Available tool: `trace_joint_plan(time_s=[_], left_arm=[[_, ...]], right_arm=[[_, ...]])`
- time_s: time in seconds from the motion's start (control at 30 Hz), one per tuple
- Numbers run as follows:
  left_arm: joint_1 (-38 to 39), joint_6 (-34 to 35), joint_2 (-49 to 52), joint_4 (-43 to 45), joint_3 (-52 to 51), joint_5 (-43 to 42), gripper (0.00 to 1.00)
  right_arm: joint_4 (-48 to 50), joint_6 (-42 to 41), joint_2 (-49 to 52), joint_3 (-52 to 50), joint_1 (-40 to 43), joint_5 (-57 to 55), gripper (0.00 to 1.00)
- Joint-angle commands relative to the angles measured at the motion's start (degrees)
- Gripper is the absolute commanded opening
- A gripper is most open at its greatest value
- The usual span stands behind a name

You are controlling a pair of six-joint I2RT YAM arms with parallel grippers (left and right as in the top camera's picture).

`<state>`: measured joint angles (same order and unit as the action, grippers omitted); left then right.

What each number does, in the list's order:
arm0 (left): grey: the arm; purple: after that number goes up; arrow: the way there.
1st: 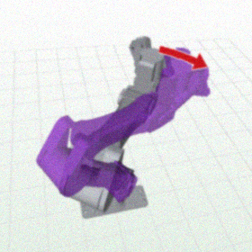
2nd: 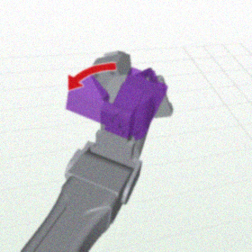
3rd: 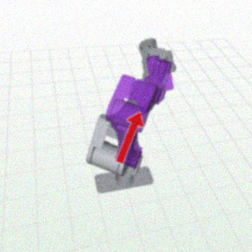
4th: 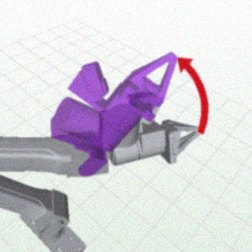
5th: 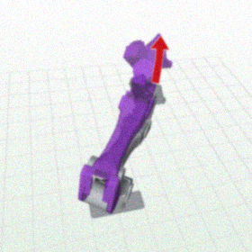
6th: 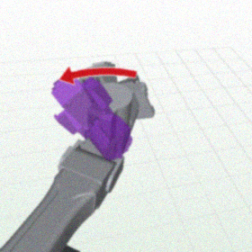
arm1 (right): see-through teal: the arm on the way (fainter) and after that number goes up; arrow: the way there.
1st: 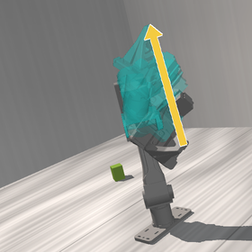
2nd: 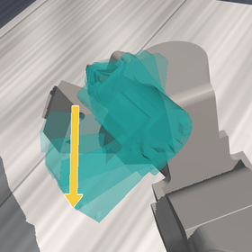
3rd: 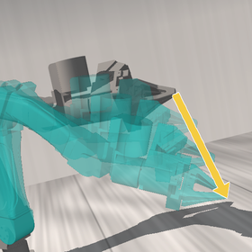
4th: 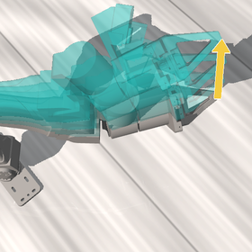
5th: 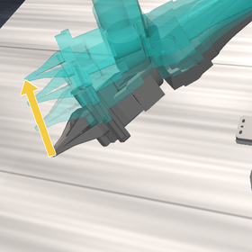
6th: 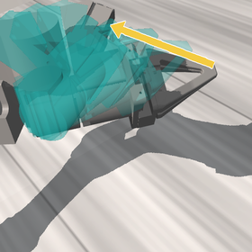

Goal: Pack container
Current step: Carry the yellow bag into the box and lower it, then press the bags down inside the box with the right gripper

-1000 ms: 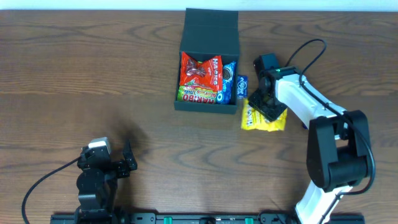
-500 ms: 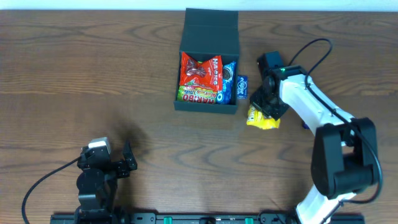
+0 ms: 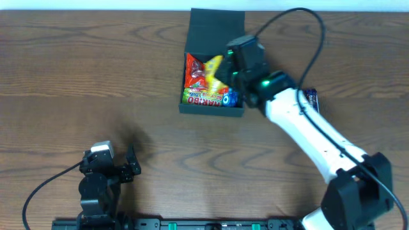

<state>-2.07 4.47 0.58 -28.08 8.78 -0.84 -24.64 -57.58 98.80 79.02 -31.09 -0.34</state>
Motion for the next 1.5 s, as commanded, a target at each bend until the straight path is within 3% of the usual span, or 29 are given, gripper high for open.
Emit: trace_joint_plan(time_s=[0.0, 0.2, 0.37, 0.43, 0.5, 0.57, 0.7, 0.9, 1.03, 1.2, 1.23, 1.27, 1.3, 1.33, 1.47], left_arm=[[-0.17, -0.44, -0.33, 0.02, -0.96, 0.9, 0.95], [-0.17, -0.42, -0.33, 0.02, -0.96, 0.9, 0.95], [-0.17, -0.44, -0.33, 0.02, -0.96, 0.9, 0.95], [-0.17, -0.44, -0.33, 0.02, -0.96, 0.9, 0.95], [-0.17, -0.44, -0.33, 0.02, -0.96, 0.9, 0.95], [-0.17, -0.44, -0.33, 0.02, -0.96, 0.9, 0.95], [-0.17, -0.42, -0.33, 0.02, -0.96, 0.9, 0.95], [-0.17, -0.44, -0.33, 0.02, -0.96, 0.9, 0.95], [-0.17, -0.42, -0.33, 0.02, -0.96, 0.9, 0.95], [-0.17, -0.44, -0.33, 0.02, -0.96, 0.9, 0.95], [-0.17, -0.42, -0.33, 0.02, -0.96, 0.9, 0.95], [-0.17, -0.44, -0.33, 0.02, -0.96, 0.9, 0.95], [-0.17, -0.44, -0.33, 0.02, -0.96, 0.9, 0.95], [-0.17, -0.44, -0.33, 0.02, -0.96, 0.9, 0.95], [-0.17, -0.42, -0.33, 0.02, -0.96, 0.9, 0.95]], right_arm=[[1.05, -3.63, 2.51, 0.44, -2.58, -0.31, 0.02], [1.22, -12.37, 8.41, 0.44, -3.48, -0.59, 0.02], [1.14, -12.13, 11.52, 0.44, -3.45, -2.56, 0.05], [1.7, -10.95, 11.52, 0.46, -3.39, -2.78, 0.5], [2.6, -7.37, 11.32, 1.29, -3.32, -2.19, 0.77], [1.75, -3.96, 10.86, 3.56, -3.32, -1.95, 0.88], [-2.21, 3.04, 8.92, 9.81, -3.34, -1.95, 0.99], [-5.2, 15.61, 4.57, 13.22, -3.28, -2.03, 0.99], [-6.56, 29.05, 3.13, 13.22, -2.71, -2.4, 0.99], [-12.94, 34.6, 3.1, 13.22, 1.49, -1.29, 0.96], [-12.96, 37.4, 3.1, 13.16, 1.95, 0.87, 0.84], [-12.66, 39.87, 3.23, 13.05, 2.27, 2.95, 0.58], [-12.04, 42.01, 3.65, 13.05, 2.29, 4.04, 0.21], [-11.78, 43.12, 4.13, 13.05, 2.12, 4.02, 0.05], [-11.56, 44.59, 7.67, 13.05, 1.22, 4.66, 0.02]])
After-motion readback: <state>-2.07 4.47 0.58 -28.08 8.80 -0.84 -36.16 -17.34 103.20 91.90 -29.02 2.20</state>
